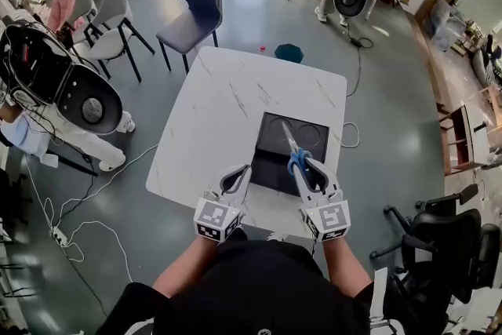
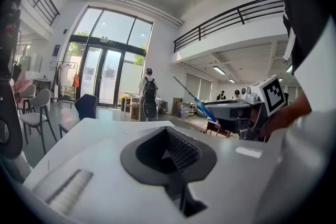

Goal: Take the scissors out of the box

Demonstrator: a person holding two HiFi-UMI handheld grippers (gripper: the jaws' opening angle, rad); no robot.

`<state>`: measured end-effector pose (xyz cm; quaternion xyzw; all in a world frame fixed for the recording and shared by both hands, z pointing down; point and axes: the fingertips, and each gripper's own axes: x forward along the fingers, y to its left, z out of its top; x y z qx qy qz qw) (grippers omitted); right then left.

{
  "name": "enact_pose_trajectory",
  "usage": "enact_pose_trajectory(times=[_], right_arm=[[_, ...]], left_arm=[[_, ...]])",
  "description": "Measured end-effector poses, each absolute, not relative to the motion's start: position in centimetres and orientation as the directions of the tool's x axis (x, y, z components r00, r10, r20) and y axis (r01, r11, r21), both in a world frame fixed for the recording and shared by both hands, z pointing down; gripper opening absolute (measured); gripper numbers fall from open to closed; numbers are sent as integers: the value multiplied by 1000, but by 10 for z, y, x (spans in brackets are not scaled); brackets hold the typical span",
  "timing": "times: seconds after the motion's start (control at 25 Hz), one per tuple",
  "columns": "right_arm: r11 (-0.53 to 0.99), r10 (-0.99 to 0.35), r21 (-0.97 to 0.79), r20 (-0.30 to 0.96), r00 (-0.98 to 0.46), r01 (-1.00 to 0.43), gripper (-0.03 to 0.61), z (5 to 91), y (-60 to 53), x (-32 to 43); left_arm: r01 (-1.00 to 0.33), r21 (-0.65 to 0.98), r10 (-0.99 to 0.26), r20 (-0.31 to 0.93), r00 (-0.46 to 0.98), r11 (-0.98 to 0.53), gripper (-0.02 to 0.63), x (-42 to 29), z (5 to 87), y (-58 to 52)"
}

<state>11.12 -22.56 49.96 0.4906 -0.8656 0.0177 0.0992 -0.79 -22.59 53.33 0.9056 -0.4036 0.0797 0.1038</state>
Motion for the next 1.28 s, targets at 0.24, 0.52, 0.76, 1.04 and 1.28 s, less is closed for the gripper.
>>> enact_pose_trajectory(times=[0.24,0.52,0.76,1.04,1.28], right_arm=[[460,-885,-11,74,-460,-888,83,477,-226,129],[364,-926,-197,33,-377,-910,84,460,-229,145],[327,-944,-168,-4,-331,-930,84,448,-226,152],[320,-947,-112,-16,-320,-941,83,441,-224,151],[315,-949,-96,-24,-314,-944,83,437,-223,153]], left_arm=[[-746,129,-717,208,665,-654,9,-3,526,-225],[-748,134,-723,197,663,-650,9,-3,520,-225],[-757,133,-735,186,653,-639,9,-5,511,-228],[-756,132,-733,187,654,-641,9,-5,508,-228],[-754,128,-732,179,657,-645,9,-1,507,-227]])
